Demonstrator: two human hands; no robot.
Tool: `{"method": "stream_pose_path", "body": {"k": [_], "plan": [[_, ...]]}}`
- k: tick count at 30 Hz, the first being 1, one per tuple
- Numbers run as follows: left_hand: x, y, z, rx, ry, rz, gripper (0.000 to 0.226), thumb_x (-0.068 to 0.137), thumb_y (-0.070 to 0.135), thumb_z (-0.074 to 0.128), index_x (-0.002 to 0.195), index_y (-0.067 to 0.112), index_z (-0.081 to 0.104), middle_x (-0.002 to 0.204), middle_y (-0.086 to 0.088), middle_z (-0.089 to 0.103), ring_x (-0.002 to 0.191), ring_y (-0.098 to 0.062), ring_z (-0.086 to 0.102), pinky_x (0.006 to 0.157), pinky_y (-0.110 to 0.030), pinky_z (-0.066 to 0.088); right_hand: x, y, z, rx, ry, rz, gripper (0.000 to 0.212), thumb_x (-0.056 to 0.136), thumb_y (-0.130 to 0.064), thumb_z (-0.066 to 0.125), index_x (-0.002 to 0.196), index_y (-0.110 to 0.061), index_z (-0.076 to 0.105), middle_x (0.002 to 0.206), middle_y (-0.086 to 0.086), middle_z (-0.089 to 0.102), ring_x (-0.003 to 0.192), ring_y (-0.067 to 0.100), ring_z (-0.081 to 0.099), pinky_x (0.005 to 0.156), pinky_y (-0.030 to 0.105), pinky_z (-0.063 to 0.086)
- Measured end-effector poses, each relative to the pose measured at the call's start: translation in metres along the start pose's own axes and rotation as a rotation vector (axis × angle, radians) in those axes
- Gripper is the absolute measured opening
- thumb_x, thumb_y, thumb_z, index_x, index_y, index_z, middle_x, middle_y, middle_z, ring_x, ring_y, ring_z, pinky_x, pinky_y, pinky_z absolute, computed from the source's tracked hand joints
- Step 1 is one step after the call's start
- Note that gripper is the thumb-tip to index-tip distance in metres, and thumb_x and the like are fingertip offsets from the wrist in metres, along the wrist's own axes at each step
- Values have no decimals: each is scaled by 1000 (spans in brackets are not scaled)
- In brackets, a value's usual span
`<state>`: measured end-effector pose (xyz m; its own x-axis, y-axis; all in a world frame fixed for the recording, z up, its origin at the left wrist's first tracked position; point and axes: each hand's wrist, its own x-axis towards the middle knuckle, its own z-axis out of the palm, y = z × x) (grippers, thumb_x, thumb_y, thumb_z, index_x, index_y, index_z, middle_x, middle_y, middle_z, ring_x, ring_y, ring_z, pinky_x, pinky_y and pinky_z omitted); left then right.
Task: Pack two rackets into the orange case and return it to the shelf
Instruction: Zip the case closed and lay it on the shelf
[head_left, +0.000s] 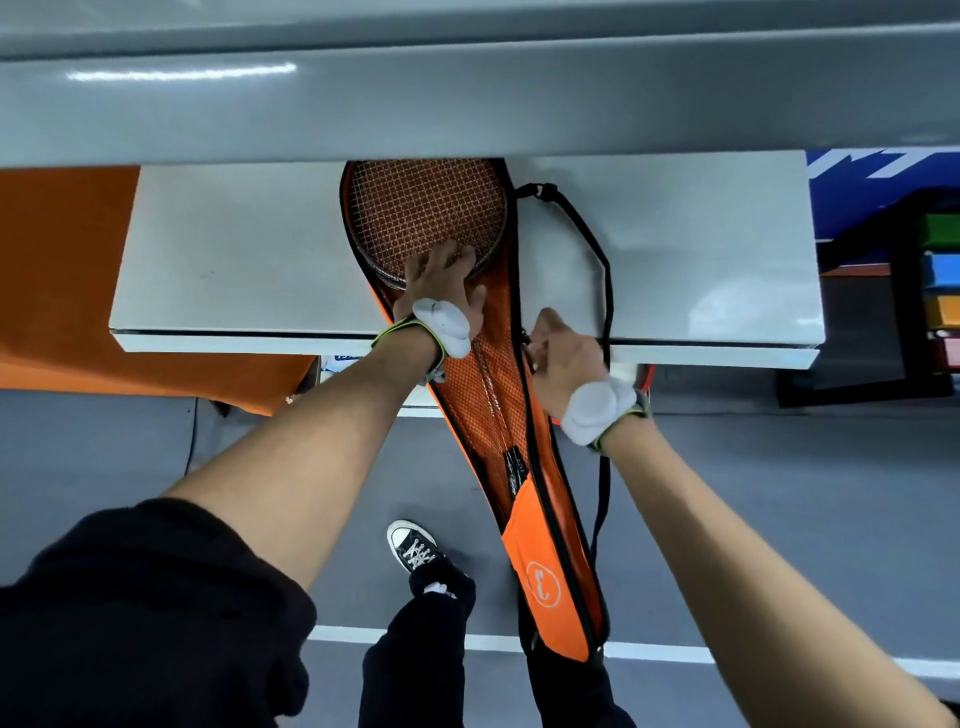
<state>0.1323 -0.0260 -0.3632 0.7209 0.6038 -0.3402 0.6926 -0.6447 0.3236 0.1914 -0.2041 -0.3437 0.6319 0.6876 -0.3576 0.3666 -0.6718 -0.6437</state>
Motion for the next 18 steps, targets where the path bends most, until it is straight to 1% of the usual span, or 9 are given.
{"method": "stream_pose_path", "body": {"k": [3,6,8,10,12,14,15,16,18], "plan": [[-2,2,-2,8,-3,1,58,96,38,49,149,25,33,157,0,25,142,-37,17,115,-47,30,-3,-5,5,-19,-60,-2,16,89,-1,47,105,-4,47,83,18,65,72,36,60,59,42,52],[-7,5,-3,-9,-13,13,61,97,38,48,152,22,28,162,-1,19,148,-34,12,121,-43,19,3,-2,-1,16,-50,30,15,91,-8,47,106,-7,49,86,13,66,71,32,61,60,36,51],[-15,7,-3,-122,11,5,63,96,37,50,153,20,27,164,-1,15,150,-30,8,123,-39,13,6,0,-1,56,-33,78,15,91,-8,47,105,-12,50,87,8,66,75,31,63,65,40,56],[-31,9,-3,-256,115,-26,63,96,36,53,152,18,30,164,-1,16,151,-26,10,123,-36,12,8,3,0,84,-43,117,15,89,-8,45,102,-15,49,81,4,63,75,32,63,67,47,58],[-58,11,3,-312,269,-66,66,93,33,57,151,11,32,162,-7,20,150,-27,16,123,-36,15,10,7,2,94,-57,128,12,89,-10,44,98,-17,47,73,2,58,68,30,59,65,48,55],[-91,16,20,-405,338,-168,75,90,33,61,150,4,27,159,-16,22,147,-33,19,122,-41,19,11,8,5,92,-47,146,10,90,-14,44,93,-23,44,69,-5,56,63,22,57,63,43,52],[-110,19,31,-487,321,-253,81,90,36,63,151,3,22,158,-18,19,147,-34,19,121,-43,21,11,7,6,89,-43,155,11,91,-15,43,91,-25,43,69,-9,56,62,20,57,63,40,51],[-127,23,43,-575,278,-340,87,89,40,64,153,4,17,158,-18,17,147,-35,19,121,-44,22,11,6,8,86,-44,162,13,91,-15,42,88,-28,41,70,-11,56,63,19,58,63,38,50],[-156,29,67,-715,166,-471,96,87,45,65,154,8,8,156,-18,19,143,-37,30,117,-41,29,11,3,10,74,-63,169,19,89,-16,41,80,-32,37,74,-12,58,67,20,61,65,37,49]]}}
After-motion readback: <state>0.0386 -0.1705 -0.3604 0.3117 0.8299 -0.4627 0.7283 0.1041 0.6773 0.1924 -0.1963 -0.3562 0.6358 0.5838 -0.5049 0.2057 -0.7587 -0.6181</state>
